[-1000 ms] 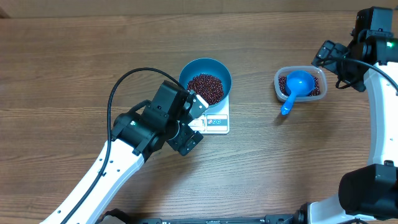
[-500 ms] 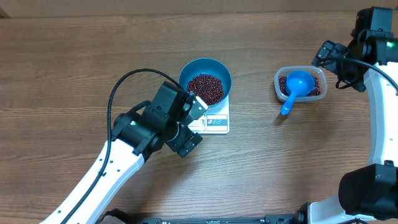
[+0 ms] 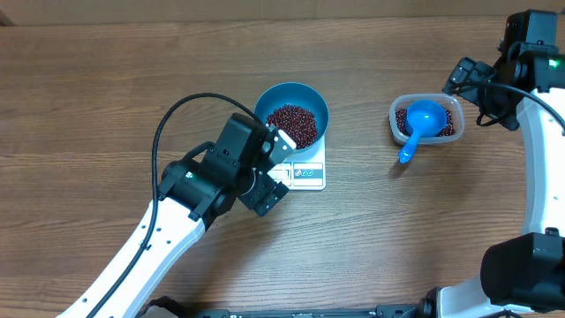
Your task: Scoop item into bowl and weigh 150g on scale
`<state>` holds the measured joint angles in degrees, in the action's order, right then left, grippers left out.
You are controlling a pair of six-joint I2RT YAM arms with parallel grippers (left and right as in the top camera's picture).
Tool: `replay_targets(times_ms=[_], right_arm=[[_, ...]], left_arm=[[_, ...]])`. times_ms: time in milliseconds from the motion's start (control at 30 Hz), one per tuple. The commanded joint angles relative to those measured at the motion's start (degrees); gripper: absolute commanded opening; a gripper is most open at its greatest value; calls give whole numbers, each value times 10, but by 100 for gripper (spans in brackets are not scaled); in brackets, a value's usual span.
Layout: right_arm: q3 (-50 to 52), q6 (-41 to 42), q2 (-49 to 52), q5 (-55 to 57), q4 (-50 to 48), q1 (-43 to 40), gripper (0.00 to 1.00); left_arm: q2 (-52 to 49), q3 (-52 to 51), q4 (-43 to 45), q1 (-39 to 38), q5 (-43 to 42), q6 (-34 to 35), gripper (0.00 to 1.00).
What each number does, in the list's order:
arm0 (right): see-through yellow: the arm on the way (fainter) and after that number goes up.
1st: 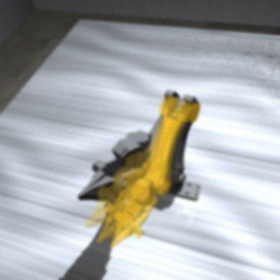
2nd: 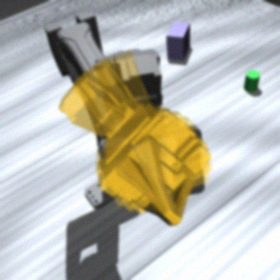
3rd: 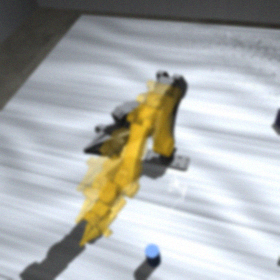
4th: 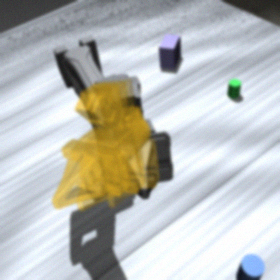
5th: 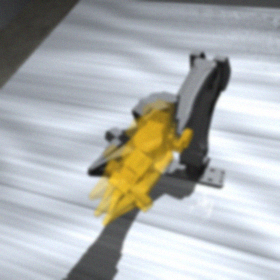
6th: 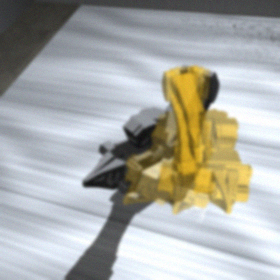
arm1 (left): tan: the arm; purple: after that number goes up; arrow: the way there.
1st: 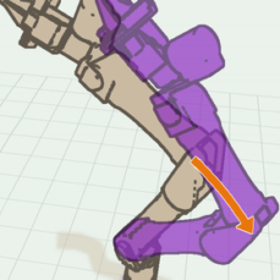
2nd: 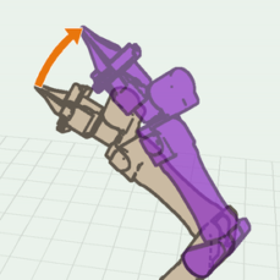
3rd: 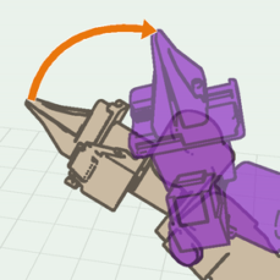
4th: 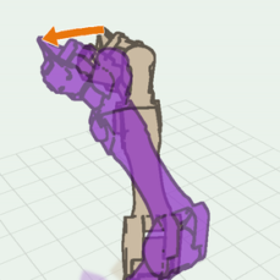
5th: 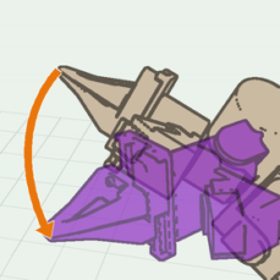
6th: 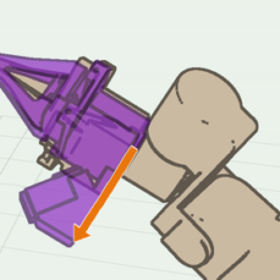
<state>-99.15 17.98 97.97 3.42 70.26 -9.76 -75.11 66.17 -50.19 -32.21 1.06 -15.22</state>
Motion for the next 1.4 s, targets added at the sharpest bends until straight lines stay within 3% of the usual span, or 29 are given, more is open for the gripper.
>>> replay_targets(times_ms=[0,367,767,1133,1367], right_arm=[[-14,0,-13,8,-1,-4,100],[-14,0,-13,8,-1,-4,100],[-14,0,-13,8,-1,-4,100],[-14,0,-13,8,-1,-4,100],[-14,0,-13,8,-1,-4,100]], left_arm=[[3,-10,25,3,23,-11,100],[30,-11,80,3,-3,-11,100],[88,-11,66,3,-80,-11,100],[172,-12,43,3,-81,-11,99],[227,-13,44,4,-79,-94,99]])
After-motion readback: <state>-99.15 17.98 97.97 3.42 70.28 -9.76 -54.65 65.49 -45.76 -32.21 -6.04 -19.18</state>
